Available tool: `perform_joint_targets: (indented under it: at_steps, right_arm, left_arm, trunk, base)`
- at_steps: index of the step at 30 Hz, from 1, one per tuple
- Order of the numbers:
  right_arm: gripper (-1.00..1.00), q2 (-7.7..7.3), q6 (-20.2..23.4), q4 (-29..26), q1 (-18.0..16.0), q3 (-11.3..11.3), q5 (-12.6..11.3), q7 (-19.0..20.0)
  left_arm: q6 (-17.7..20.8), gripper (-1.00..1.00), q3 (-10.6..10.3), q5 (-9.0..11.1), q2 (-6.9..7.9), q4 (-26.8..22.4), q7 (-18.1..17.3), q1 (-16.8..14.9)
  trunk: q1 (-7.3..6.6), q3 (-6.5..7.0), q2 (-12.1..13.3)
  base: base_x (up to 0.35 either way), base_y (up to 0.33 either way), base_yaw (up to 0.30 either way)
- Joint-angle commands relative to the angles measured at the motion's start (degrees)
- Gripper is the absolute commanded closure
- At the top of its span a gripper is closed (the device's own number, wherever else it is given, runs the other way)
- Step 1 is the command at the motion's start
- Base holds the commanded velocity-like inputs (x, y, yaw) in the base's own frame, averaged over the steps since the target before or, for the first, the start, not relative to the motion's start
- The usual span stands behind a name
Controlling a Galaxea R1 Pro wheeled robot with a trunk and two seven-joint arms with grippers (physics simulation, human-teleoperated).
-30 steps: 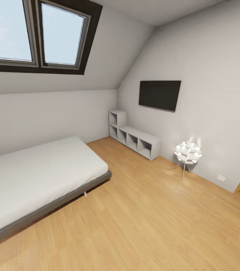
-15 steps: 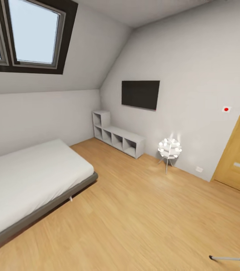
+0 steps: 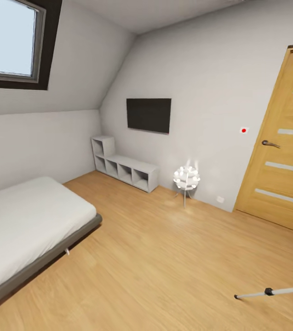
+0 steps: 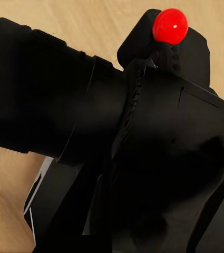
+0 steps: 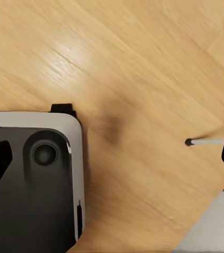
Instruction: Attach the digital camera to the camera tripod in the bedroom.
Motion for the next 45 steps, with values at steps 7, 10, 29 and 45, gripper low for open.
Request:
perform_joint_targets:
  at_steps: [7, 10, 29, 45]
  right_arm:
    - [-1.00, -0.04, -0.3, 0.2, -0.1, -0.5, 0.5, -0.1]
    - [-1.00, -0.04, -0.3, 0.2, -0.1, -0.5, 0.5, -0.1]
    - [-1.00, -0.04, -0.2, 0.2, -0.1, -0.5, 0.5, 0.0]
    - [-1.00, -0.03, 0.0, 0.2, -0.1, -0.5, 0.6, 0.0]
  left_arm:
    - [-0.1, 1.00, -0.5, 0.3, -0.02, -0.1, 0.2, 0.0]
    - [-0.1, 1.00, -0.5, 0.2, -0.02, -0.1, 0.1, 0.0]
    - [-0.1, 1.00, -0.2, 1.0, 0.22, 0.0, 0.2, 0.0]
    - [-0.1, 1.00, -0.2, 1.7, 0.24, -0.2, 0.1, 0.0]
  trunk:
    - [0.04, -0.13, -0.1]
    - [0.04, -0.13, -0.1]
    - [0.04, -0.13, -0.1]
    - [0.04, -0.13, -0.1]
  base:
    - [0.000, 0.000, -0.295]
    - [0.000, 0.000, -0.295]
    - [0.000, 0.000, -0.295]
    - [0.000, 0.000, -0.295]
